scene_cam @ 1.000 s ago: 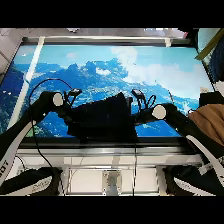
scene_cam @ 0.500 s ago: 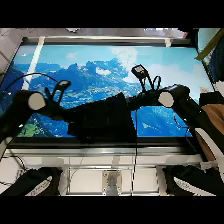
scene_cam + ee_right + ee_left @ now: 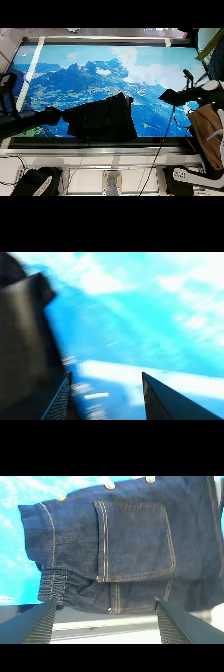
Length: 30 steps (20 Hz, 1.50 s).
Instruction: Fold the clothes and pants, and hang the long-sleeved shirts on hangers.
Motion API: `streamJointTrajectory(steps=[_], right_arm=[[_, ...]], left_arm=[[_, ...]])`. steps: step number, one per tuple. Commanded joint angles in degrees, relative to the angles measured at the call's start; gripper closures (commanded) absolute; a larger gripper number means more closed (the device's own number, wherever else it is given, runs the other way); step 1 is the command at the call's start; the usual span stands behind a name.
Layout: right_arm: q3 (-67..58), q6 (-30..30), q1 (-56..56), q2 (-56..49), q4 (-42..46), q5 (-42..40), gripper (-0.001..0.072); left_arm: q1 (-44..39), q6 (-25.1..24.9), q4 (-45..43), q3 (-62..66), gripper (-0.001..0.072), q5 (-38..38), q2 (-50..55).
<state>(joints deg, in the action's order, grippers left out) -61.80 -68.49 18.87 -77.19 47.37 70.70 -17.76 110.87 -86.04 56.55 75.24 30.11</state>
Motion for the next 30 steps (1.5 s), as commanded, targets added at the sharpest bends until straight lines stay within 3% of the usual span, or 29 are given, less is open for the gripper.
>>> streamJointTrajectory(steps=[1,2,3,5,9,14,22,24,25,26,27,30], right_arm=[[2.32,14.05,12.98,-6.58,-23.69,14.14,0.0201],[4.13,14.21,12.20,-7.48,-21.53,11.02,0.0064],[6.36,14.67,10.08,-8.35,-19.74,7.04,0.0011],[9.42,17.03,3.98,-10.88,-19.06,0.28,0.0010],[8.09,17.09,-8.00,-17.90,-19.41,-3.58,0.0011],[6.40,13.81,-19.78,-19.78,-19.45,-11.43,0.0020],[2.80,11.47,-31.78,-20.13,-19.43,-12.20,0.0025],[1.53,10.60,-33.99,-20.13,-18.51,-13.00,0.0062],[0.92,10.49,-34.77,-20.13,-17.92,-13.31,0.0220],[0.35,10.49,-35.19,-20.13,-17.33,-13.44,0.0487],[-0.22,10.43,-35.34,-20.11,-16.98,-13.49,0.0689],[-3.65,10.45,-32.81,-19.23,-16.72,-10.21,0.0702]], left_arm=[[0.07,6.27,-2.84,0.04,0.0013,-0.17,-1.92],[0.07,6.95,-2.89,0.04,0.0014,-0.15,-1.33],[0.04,7.91,-2.89,0.04,0.0014,-0.15,-0.59],[0.04,7.91,-2.86,0.04,0.0014,-0.15,0.94],[0.00,7.89,-2.86,0.04,0.0014,-0.15,3.45],[0.00,7.87,-2.84,0.02,0.0014,-0.13,4.22],[0.00,7.76,-2.89,0.00,0.0014,-0.15,4.24],[0.00,7.19,-2.89,0.00,0.0015,-0.15,4.24],[0.00,7.19,-2.89,0.00,0.0014,-0.15,4.24],[0.00,7.19,-2.89,0.00,0.0015,-0.15,4.22],[0.00,7.19,-2.89,0.00,0.0014,-0.15,4.22],[0.00,7.19,-2.89,0.00,0.0015,-0.15,4.22]])
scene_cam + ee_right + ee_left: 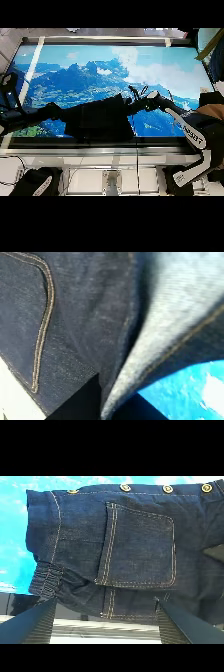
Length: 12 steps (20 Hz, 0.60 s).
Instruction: Fold the clothes and pants, and hang the long-sleeved shirts on hangers.
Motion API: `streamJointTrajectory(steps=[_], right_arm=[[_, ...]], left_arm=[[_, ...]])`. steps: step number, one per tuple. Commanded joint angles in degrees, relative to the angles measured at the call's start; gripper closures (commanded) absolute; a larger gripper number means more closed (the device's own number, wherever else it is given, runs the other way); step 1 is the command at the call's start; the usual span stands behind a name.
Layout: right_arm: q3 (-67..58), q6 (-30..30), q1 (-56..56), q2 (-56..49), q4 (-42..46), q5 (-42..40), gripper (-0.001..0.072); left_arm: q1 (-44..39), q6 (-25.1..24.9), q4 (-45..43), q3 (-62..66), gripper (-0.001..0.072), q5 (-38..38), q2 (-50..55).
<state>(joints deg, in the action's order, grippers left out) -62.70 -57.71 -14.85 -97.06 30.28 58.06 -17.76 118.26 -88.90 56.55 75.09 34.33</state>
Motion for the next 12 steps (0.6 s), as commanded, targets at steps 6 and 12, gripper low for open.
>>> streamJointTrajectory(steps=[6,12], right_arm=[[-15.50,-10.16,20.37,12.15,13.03,19.74,0.0702],[-28.30,-18.56,51.15,25.49,18.88,36.44,0.0703]], left_arm=[[0.00,-0.85,-0.04,0.00,0.0015,0.00,0.00],[0.00,-2.36,-0.04,0.00,0.0015,-0.02,0.00]])
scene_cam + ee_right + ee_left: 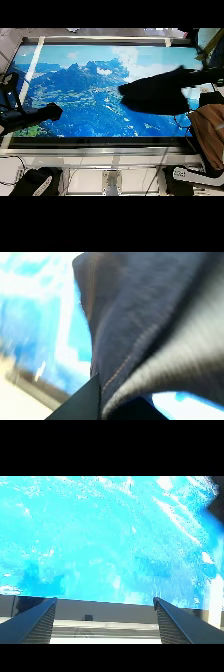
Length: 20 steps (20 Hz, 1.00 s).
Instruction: Fold the clothes and pants, and hang the long-sleeved shirts on hangers.
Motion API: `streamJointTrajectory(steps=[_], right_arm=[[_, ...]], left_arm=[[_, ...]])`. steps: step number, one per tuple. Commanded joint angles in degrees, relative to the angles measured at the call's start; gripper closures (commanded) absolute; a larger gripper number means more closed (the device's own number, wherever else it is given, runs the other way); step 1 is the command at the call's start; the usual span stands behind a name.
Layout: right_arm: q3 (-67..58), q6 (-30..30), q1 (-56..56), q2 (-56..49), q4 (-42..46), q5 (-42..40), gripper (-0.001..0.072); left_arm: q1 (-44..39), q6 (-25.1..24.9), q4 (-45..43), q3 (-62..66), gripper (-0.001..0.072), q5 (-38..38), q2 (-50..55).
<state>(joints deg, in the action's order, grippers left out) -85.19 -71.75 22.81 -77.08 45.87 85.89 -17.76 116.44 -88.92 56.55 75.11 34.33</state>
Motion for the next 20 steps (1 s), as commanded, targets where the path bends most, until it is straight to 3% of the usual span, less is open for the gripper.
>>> streamJointTrajectory(steps=[1,4,9,12,17,18,19,20], right_arm=[[-7.74,-5.68,19.32,7.19,3.52,8.61,0.0703],[-10.54,-7.19,34.95,10.69,6.62,11.43,0.0704],[-10.12,-11.37,52.78,13.18,28.41,13.42,0.0704],[-7.45,-11.41,56.92,13.22,33.83,11.52,0.0703],[4.04,-11.37,57.20,13.20,35.54,7.54,0.0702],[6.67,-11.37,57.20,13.20,35.45,7.56,0.0657],[8.37,-11.41,57.20,13.20,35.43,8.15,0.0458],[8.96,-11.41,57.20,13.22,35.43,9.75,0.0214]], left_arm=[[0.00,-0.55,0.00,0.00,0.0015,-0.02,0.00],[0.00,-0.55,0.00,0.00,0.0015,-0.02,0.00],[0.00,-0.50,0.02,0.00,0.0015,0.00,0.00],[0.00,-0.48,0.09,0.00,0.0015,-0.02,0.00],[0.00,-0.28,3.26,0.00,0.0015,-0.02,0.00],[0.00,-0.31,3.28,0.00,0.0015,-0.02,0.00],[0.00,-0.31,3.23,0.00,0.0014,-0.02,0.00],[0.00,-0.33,3.21,0.00,0.0014,-0.02,0.00]])
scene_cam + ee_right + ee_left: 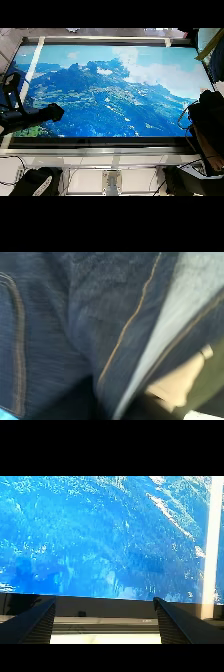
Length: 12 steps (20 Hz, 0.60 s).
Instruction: Fold the clothes and pants, and hang the long-sleeved shirts on hangers.
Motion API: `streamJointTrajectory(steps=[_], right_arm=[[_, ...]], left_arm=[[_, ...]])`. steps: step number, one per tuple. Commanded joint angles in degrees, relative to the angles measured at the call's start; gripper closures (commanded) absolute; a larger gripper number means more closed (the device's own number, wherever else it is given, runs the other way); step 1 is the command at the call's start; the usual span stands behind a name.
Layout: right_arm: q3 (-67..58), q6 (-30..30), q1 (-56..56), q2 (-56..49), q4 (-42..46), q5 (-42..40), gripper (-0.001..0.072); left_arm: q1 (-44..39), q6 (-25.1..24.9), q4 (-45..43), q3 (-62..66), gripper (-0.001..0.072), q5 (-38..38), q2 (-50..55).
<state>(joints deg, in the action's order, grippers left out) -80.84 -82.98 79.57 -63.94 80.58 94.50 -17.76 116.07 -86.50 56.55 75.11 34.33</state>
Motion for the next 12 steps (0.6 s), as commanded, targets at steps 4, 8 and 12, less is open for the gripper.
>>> streamJointTrajectory(steps=[4,8,12], right_arm=[[-2.40,-4.50,0.42,0.22,-5.42,1.97,0.0143],[-6.16,-1.79,-5.86,2.56,-47.10,-5.57,0.0354],[-6.16,9.70,-36.98,4.00,-52.70,-4.11,0.0583]], left_arm=[[0.00,0.04,0.79,-0.02,0.0014,-0.02,0.00],[0.00,0.07,0.81,-0.02,0.0015,-0.02,0.02],[0.00,0.07,0.81,-0.07,0.0015,-0.02,0.02]])
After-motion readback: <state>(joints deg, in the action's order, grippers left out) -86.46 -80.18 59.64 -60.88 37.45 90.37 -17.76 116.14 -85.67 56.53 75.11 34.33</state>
